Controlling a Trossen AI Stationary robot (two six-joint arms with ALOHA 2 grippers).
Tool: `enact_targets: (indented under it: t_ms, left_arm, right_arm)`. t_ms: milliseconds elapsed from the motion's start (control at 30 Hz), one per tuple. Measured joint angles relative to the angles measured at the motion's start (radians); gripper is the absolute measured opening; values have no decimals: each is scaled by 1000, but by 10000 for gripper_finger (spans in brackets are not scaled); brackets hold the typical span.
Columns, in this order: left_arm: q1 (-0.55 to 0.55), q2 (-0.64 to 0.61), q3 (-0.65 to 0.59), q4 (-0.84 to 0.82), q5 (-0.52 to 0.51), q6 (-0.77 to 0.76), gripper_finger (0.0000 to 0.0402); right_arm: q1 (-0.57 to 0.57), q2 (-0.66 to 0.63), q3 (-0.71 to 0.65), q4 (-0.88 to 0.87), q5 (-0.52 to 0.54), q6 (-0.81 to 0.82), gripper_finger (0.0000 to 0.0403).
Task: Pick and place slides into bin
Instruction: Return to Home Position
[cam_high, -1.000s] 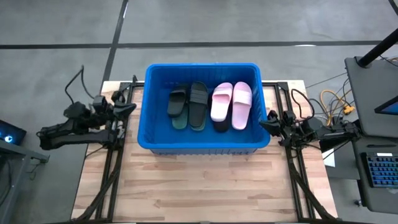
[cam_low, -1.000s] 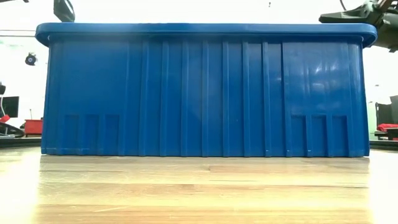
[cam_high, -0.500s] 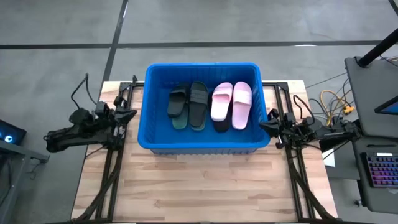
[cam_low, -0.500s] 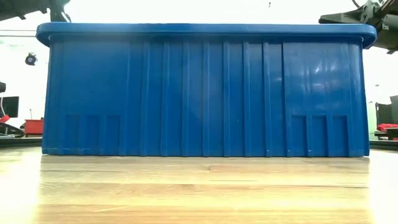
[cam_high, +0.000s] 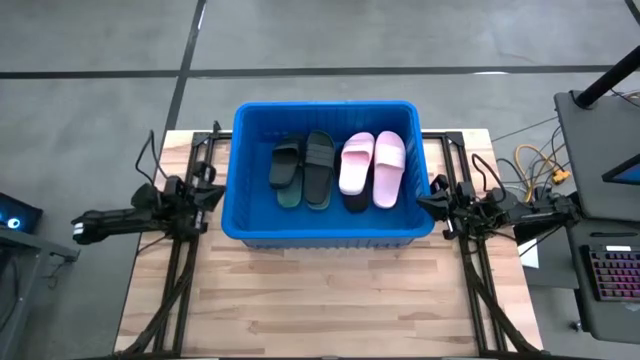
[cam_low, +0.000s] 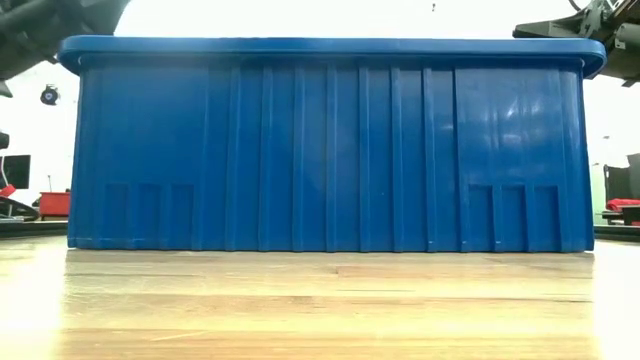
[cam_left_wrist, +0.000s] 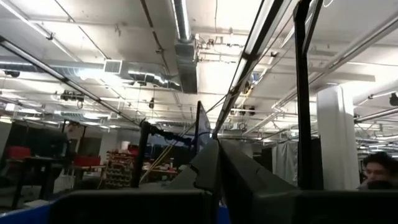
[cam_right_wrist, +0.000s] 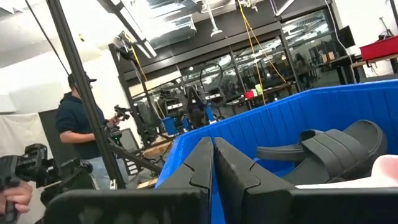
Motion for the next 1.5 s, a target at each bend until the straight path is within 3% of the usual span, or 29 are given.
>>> enact_targets:
  t_ms: [767, 1167, 1300, 1500]
  left_arm:
    - [-1, 101, -27, -71, 1, -55, 0]
    - [0, 178, -28, -60, 14, 25, 0]
    - [0, 168, -28, -29, 14, 27, 0]
    - [0, 128, -28, -117, 14, 26, 0]
  right_arm:
    - [0, 1, 0, 0, 1, -6, 8]
    - [-1, 1, 0, 0, -7, -8, 9]
    - [-1, 1, 0, 0, -10, -11, 9]
    - [-1, 1, 0, -1, -13, -13, 9]
